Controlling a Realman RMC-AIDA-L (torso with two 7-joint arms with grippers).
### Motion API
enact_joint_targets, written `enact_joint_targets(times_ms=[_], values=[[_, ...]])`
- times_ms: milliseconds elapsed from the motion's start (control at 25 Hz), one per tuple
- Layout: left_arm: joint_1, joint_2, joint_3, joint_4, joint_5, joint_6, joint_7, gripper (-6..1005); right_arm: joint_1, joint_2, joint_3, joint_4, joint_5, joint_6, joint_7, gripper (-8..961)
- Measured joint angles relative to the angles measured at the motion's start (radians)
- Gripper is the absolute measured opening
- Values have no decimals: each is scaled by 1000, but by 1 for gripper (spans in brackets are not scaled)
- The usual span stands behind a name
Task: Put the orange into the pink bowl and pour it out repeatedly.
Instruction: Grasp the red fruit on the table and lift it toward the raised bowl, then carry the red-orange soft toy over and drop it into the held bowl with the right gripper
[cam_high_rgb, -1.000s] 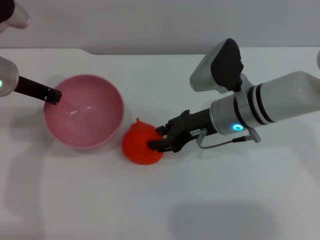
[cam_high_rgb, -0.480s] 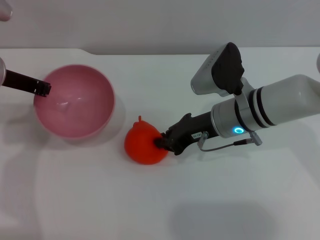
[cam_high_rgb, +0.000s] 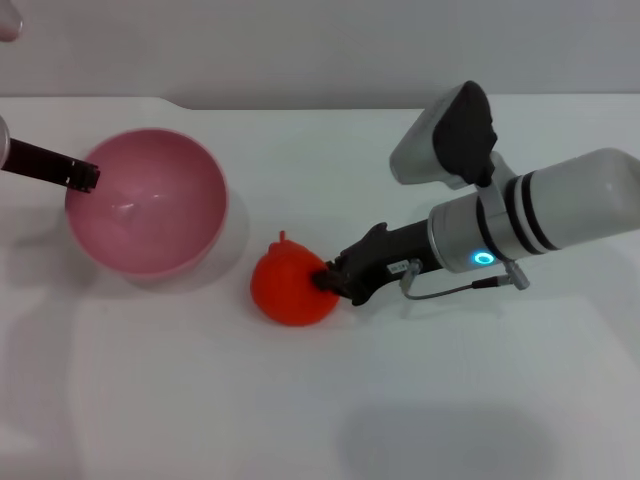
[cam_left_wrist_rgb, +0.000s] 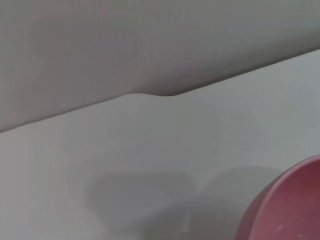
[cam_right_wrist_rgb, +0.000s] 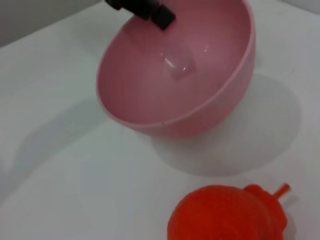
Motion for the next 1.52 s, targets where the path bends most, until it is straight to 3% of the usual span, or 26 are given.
enact_joint_targets(times_ms=[360, 760, 920, 1040, 1120, 1320, 1520], values=[[-9, 20, -14, -8, 0, 1, 0, 34, -199, -19, 45, -324, -28, -31, 83, 44], [-18, 15, -5, -11, 0, 16, 0, 35, -366, -10, 221, -654, -116, -113, 141, 43], [-26, 5, -3, -12, 0, 31, 1, 35, -380, -8, 281, -751, -114, -135, 138, 43], [-50, -24, 0, -16, 0, 64, 6, 35, -362, -8, 287, -811, -112, -136, 134, 43], [-67, -29, 6, -24, -2, 76, 5, 35, -339, -11, 284, -826, -113, -142, 133, 42], [-104, -34, 18, -44, -10, 94, -2, 34, -250, -13, 256, -829, -117, -193, 132, 42], [-176, -38, 22, -80, -27, 101, -6, 34, -212, -10, 193, -817, -161, -210, 132, 43]])
